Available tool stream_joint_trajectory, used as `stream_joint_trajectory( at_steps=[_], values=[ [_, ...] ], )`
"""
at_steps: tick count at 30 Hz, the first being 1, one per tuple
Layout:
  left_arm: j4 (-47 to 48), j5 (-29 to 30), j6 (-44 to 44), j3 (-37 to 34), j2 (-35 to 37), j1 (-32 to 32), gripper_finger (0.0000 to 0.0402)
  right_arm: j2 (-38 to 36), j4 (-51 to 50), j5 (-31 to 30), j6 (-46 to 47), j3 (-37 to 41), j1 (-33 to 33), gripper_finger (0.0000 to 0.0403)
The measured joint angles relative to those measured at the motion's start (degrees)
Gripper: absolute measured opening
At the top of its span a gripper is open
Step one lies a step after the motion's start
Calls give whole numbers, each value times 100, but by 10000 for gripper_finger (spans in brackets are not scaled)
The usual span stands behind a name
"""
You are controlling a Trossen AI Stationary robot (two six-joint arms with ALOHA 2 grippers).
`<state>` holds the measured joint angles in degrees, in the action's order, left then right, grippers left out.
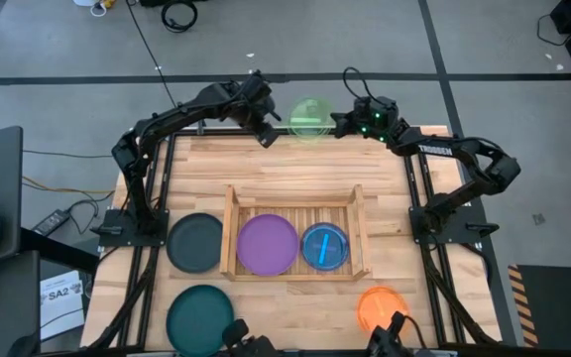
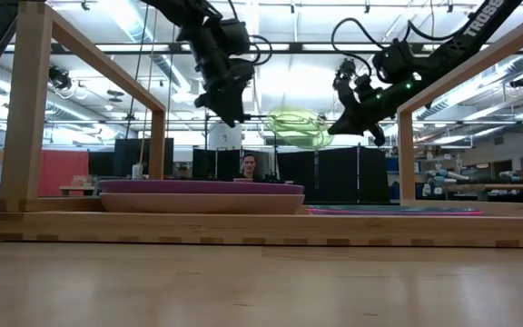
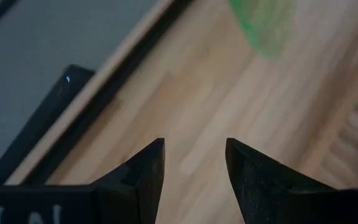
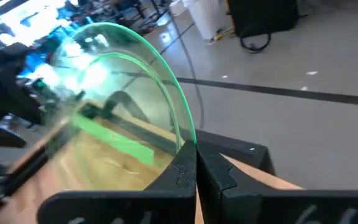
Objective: Place and stack plates onto a shelf
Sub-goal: Stack the green plate on top of the blue plate on the shelf
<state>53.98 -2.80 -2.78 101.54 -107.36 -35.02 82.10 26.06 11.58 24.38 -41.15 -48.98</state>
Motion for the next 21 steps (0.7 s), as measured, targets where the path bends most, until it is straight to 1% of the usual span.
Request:
stream_joint_trajectory(
  at_steps=[4, 6, 9, 13, 21],
  values=[
    [343, -506, 379, 0, 34, 59, 176, -175, 1, 463, 2, 0, -78, 3],
    [360, -773, 527, 0, 102, 114, 176, -329, 1, 675, 0, 0, -76, 3],
    [452, -1021, 725, 0, 240, 206, 176, -634, -10, 1013, 6, 0, -76, 3],
    [650, -1046, 1134, 0, 584, 360, 176, -1149, -182, 1351, 8, 0, -74, 3],
    [874, -1059, 1379, 0, 1387, 649, 176, -2328, -1117, 1578, -19, 0, -23, 3]
  ],
)
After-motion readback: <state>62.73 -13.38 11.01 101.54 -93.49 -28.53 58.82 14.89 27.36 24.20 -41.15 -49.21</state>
